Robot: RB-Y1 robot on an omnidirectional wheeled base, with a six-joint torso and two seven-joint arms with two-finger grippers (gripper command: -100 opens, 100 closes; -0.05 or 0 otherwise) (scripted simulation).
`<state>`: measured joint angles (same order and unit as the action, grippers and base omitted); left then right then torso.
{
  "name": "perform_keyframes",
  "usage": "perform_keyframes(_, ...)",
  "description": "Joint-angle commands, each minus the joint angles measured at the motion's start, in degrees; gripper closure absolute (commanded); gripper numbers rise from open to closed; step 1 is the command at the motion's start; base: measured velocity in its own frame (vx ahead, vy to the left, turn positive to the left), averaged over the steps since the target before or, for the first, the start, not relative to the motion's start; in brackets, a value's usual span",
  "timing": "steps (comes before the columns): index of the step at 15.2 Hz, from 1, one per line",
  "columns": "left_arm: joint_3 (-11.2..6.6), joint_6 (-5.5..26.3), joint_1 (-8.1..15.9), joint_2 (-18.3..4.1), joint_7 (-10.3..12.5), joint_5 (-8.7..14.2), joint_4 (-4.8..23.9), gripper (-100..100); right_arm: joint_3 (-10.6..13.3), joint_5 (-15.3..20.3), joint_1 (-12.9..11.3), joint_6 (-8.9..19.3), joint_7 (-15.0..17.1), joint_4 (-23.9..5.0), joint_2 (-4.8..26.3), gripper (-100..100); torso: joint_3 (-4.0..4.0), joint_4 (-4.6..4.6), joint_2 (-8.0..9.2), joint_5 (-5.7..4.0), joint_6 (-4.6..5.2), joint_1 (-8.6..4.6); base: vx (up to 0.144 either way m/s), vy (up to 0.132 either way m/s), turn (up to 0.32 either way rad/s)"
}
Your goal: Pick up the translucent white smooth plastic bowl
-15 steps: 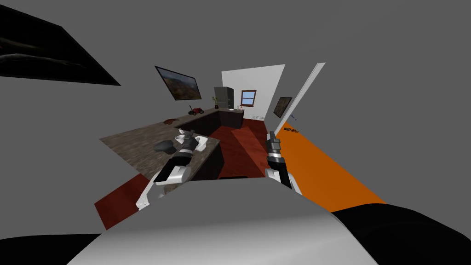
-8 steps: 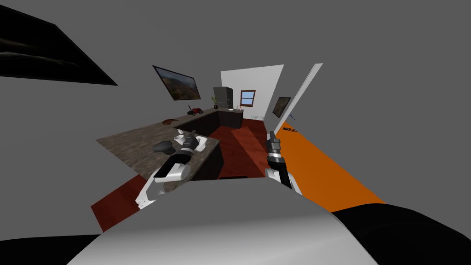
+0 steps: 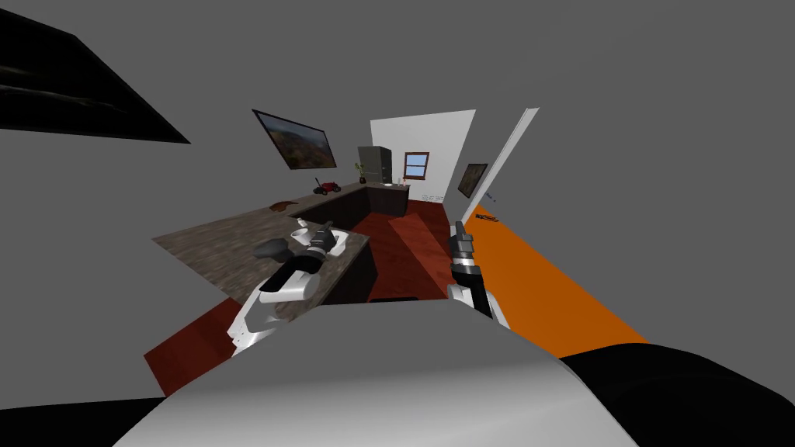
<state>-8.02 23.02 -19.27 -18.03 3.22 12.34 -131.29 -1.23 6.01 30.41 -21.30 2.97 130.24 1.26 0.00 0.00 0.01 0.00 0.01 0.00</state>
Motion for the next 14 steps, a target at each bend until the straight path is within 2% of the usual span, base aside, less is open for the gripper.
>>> perform_keyframes(1, -0.10, 2.4, 0.3, -0.2, 0.2, 0.1, 0.0, -100, 0.0, 0.0, 0.0, 0.0, 0.0, 0.0, 0.0, 0, 0.00, 0.00, 0.00, 0.00, 0.00, 0.00, -0.003, 0.000, -0.016)
perform_keyframes(2, -0.55, 3.9, 1.3, -0.7, 0.8, 0.7, 0.0, -100, 0.0, 0.0, 0.0, 0.0, 0.0, 0.0, 0.0, 0, 0.00, 0.00, 0.00, 0.00, -0.01, 0.00, -0.005, -0.001, -0.043)
perform_keyframes(5, -0.55, 6.6, 1.3, -0.7, 0.8, 0.7, 0.0, -100, 0.0, 0.0, 0.0, 0.0, 0.0, 0.0, 0.0, 0, 0.00, 0.00, 0.01, 0.00, -0.01, 0.00, -0.003, 0.000, -0.020)
perform_keyframes(6, -1.02, 8.5, 2.4, -1.2, 1.4, 1.2, -0.1, -100, 0.0, 0.0, 0.0, 0.0, 0.0, 0.0, 0.0, 0, 0.00, 0.00, 0.01, 0.00, -0.01, 0.01, -0.004, -0.001, -0.032)
perform_keyframes(8, -1.02, 10.7, 2.4, -1.2, 1.4, 1.2, -0.1, -100, 0.0, 0.0, 0.0, 0.0, 0.0, 0.0, 0.0, 0, 0.00, 0.00, 0.00, 0.00, 0.00, 0.00, -0.004, 0.000, -0.034)
perform_keyframes(9, -1.50, 12.1, 3.4, -1.7, 2.0, 1.7, -0.2, -100, 0.0, 0.0, 0.0, 0.0, 0.0, 0.0, 0.0, 0, 0.00, 0.00, 0.00, 0.00, -0.01, 0.00, -0.005, 0.000, -0.039)
perform_keyframes(12, -1.50, 15.0, 3.4, -1.7, 2.0, 1.7, -0.2, -100, 0.0, 0.0, 0.0, 0.0, 0.0, 0.0, 0.0, 0, 0.01, 0.00, 0.01, 0.00, -0.01, 0.01, -0.003, 0.001, -0.021)
perform_keyframes(13, -1.98, 16.7, 4.5, -2.1, 2.5, 2.2, -0.2, -100, 0.0, 0.0, 0.0, 0.0, 0.0, 0.0, 0.0, 0, 0.00, 0.00, 0.00, 0.00, -0.01, 0.01, -0.004, 0.000, -0.034)
perform_keyframes(14, -1.98, 17.8, 4.5, -2.1, 2.5, 2.2, -0.2, -100, 0.0, 0.0, 0.0, 0.0, 0.0, 0.0, 0.0, 0, 0.00, 0.00, 0.00, 0.00, 0.00, 0.01, -0.004, 0.001, -0.046)
